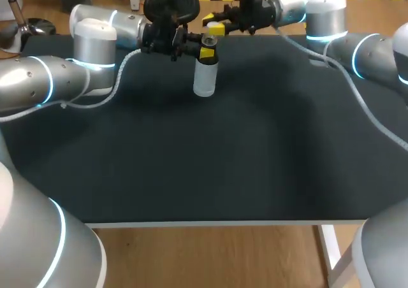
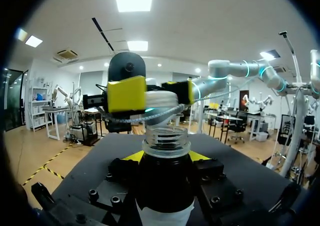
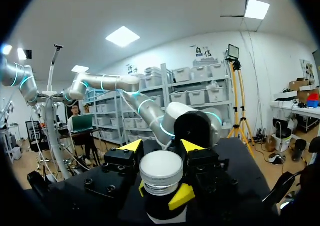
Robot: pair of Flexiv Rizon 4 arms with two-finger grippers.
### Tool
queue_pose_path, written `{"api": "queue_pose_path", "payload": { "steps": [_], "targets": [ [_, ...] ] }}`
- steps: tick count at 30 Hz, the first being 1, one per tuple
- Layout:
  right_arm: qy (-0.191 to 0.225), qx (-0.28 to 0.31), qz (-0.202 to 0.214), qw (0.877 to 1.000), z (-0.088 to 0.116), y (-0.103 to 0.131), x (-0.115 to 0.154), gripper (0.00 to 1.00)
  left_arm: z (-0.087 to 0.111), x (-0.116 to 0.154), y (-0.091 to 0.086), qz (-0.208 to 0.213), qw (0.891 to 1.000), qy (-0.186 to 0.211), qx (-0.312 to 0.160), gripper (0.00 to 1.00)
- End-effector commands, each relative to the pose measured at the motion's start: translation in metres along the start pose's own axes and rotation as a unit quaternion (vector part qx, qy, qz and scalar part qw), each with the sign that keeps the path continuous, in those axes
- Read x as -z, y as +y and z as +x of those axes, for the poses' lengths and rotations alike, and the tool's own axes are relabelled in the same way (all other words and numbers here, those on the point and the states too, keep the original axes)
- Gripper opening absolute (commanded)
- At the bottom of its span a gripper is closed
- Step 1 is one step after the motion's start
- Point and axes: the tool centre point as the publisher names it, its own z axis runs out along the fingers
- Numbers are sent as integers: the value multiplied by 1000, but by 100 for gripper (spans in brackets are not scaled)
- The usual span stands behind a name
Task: Unscrew the bottle cap
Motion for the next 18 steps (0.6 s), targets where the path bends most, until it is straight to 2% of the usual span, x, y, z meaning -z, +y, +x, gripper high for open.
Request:
{"api": "queue_pose_path", "payload": {
  "steps": [1, 9, 14, 18],
  "targets": [
    [102, 1, 11, 995, -7, 7, 28, 0, -2, 0, 0, 0, 1000, 3, 1, 0],
    [-22, -3, 23, 999, 1, 2, 92, 0, -2, 0, 0, 0, 1000, 3, 1, 0],
    [-102, -16, 22, 994, 17, -18, 132, 0, -2, 0, 0, 0, 1000, 3, 1, 0],
    [-168, -24, 27, 985, 23, -40, 153, 0, -2, 0, 0, 0, 1000, 3, 1, 0]
  ]
}}
